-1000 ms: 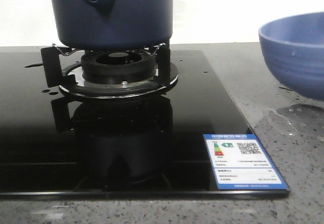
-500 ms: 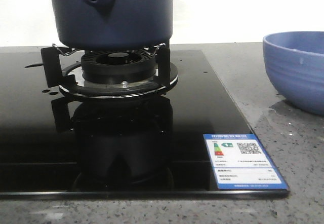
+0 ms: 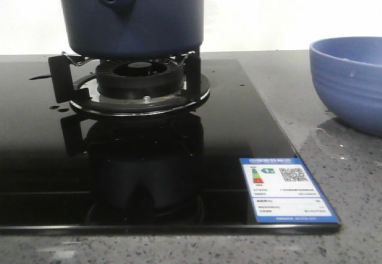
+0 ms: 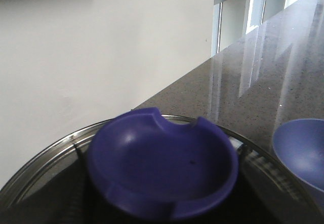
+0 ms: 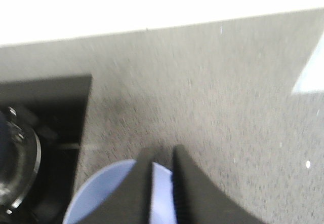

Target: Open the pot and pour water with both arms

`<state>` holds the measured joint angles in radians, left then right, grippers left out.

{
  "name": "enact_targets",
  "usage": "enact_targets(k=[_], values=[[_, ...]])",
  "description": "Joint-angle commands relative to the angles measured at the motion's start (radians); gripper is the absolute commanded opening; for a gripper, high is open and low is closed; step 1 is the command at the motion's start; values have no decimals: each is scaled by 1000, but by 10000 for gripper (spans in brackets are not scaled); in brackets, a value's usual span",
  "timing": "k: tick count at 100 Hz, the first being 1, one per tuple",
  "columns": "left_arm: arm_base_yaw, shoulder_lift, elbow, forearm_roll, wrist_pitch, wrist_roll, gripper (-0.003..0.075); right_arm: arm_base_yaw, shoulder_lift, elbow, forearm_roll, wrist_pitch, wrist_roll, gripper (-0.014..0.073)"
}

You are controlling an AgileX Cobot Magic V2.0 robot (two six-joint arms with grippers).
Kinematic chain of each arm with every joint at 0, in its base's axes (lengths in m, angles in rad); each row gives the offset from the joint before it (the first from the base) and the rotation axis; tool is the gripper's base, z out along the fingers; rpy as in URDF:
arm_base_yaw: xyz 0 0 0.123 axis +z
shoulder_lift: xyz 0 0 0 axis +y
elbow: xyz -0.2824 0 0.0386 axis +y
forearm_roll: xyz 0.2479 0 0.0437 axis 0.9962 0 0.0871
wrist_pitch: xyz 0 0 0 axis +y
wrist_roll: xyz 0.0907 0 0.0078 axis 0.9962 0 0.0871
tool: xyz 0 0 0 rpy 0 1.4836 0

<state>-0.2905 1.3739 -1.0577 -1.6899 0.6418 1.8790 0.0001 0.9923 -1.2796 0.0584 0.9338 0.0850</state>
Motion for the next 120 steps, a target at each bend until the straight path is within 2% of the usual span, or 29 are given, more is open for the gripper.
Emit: enact_targets(k=[1, 83, 90, 107, 113, 120], values=[[-10, -6, -40, -74, 50, 6, 222, -8, -48, -36, 1, -77, -12, -62], [-8, 73, -40, -164, 18, 69, 226, -8, -103, -36, -9, 27, -12, -62], [-8, 79, -40, -164, 31, 69, 275, -8, -103, -36, -9, 27, -12, -62], [-8, 79, -56, -169, 70, 93, 568, -8, -103, -36, -9, 19, -12, -62], [-8, 72, -70, -169, 70, 81, 609, -8, -105, -36, -9, 3, -12, -62], [-5, 45, -82, -169, 64, 52, 604, -8, -117, -30, -9, -32, -12, -62]])
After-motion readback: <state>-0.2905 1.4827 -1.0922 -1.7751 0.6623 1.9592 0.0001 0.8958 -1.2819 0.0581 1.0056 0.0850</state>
